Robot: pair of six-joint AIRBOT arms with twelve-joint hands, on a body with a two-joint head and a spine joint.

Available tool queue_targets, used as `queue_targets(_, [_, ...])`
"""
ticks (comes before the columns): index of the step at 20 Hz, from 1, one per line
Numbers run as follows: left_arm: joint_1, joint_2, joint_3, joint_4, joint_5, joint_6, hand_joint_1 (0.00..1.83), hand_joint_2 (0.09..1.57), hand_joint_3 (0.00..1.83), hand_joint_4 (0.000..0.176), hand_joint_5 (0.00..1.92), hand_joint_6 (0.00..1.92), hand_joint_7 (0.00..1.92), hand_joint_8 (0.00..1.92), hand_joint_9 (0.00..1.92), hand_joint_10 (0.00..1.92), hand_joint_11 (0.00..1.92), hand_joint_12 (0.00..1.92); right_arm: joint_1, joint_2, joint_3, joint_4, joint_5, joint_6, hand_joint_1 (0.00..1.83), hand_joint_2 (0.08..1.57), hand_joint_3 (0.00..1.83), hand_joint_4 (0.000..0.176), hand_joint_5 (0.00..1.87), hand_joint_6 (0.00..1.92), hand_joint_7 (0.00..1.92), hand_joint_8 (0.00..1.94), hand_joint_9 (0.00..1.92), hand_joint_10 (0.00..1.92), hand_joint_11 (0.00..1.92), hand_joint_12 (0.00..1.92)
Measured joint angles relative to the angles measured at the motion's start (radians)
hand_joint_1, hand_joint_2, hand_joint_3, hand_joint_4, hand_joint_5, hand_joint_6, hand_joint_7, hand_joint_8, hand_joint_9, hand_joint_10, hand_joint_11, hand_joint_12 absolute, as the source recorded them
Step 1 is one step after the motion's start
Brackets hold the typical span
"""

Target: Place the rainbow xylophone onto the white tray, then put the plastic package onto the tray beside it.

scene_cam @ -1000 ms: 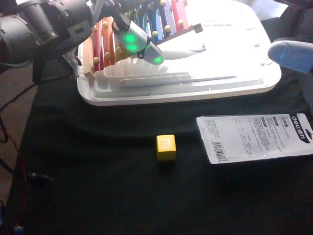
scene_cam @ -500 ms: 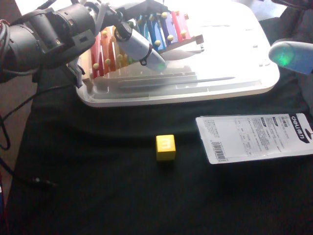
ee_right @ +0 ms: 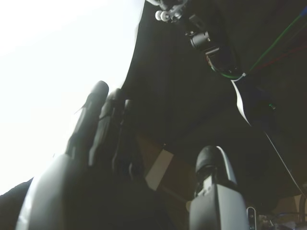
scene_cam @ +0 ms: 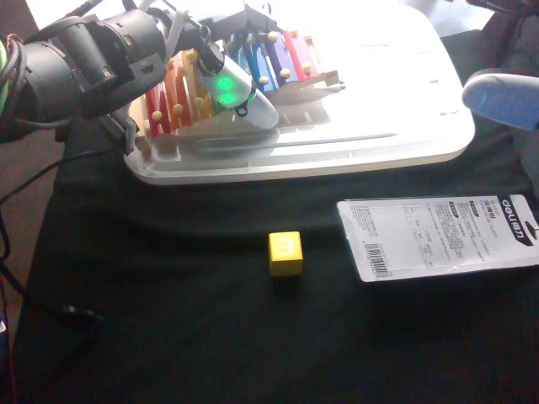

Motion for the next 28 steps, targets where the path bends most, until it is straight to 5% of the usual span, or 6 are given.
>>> queue_targets(12, [-0.011, -0.006, -0.004, 0.003, 0.012, 0.003, 0.93, 0.81, 0.0, 0.018, 0.1, 0.0, 0.09, 0.0, 0.09, 0.0, 0.0, 0.4, 0.0, -0.001, -0.004, -0.001, 0.003, 0.0, 0.56, 1.05, 0.0, 0.0, 0.1, 0.0, 0.41, 0.0, 0.45, 0.0, 0.16, 0.5])
queue_targets(17, [-0.026, 0.052, -0.091, 0.004, -0.04, 0.0, 0.79, 0.77, 0.0, 0.115, 0.0, 0.0, 0.0, 0.0, 0.0, 0.0, 0.0, 0.0, 0.0, -0.002, -0.012, 0.002, 0.003, 0.0, 0.58, 1.03, 0.0, 0.007, 0.07, 0.0, 0.38, 0.0, 0.41, 0.0, 0.1, 0.49])
queue_targets(18, [-0.036, 0.067, -0.106, 0.004, -0.058, 0.0, 0.83, 0.78, 0.0, 0.064, 0.0, 0.0, 0.0, 0.0, 0.0, 0.0, 0.0, 0.0, 0.0, -0.002, -0.016, 0.003, 0.003, 0.0, 0.59, 1.02, 0.0, 0.013, 0.07, 0.0, 0.37, 0.0, 0.4, 0.0, 0.1, 0.49])
queue_targets(23, [-0.057, 0.148, -0.202, 0.005, -0.124, 0.0, 0.79, 0.76, 0.0, 0.082, 0.0, 0.0, 0.0, 0.0, 0.0, 0.0, 0.0, 0.0, 0.0, -0.002, -0.029, 0.006, -0.001, 0.001, 0.61, 0.87, 0.0, 0.061, 0.1, 0.01, 0.34, 0.0, 0.34, 0.0, 0.01, 0.53])
queue_targets(25, [-0.065, 0.183, -0.245, 0.013, -0.15, 0.006, 0.73, 0.73, 0.0, 0.14, 0.0, 0.0, 0.0, 0.0, 0.0, 0.0, 0.0, 0.0, 0.0, 0.002, -0.042, 0.002, -0.008, 0.002, 0.61, 0.83, 0.0, 0.074, 0.08, 0.0, 0.28, 0.0, 0.3, 0.0, 0.0, 0.49])
queue_targets(28, [-0.098, 0.269, -0.343, 0.01, -0.169, 0.066, 0.8, 0.76, 0.0, 0.107, 0.0, 0.0, 0.0, 0.0, 0.0, 0.0, 0.02, 0.01, 0.0, 0.043, -0.064, -0.011, -0.032, 0.003, 0.57, 0.78, 0.0, 0.062, 0.01, 0.0, 0.24, 0.0, 0.25, 0.0, 0.0, 0.44])
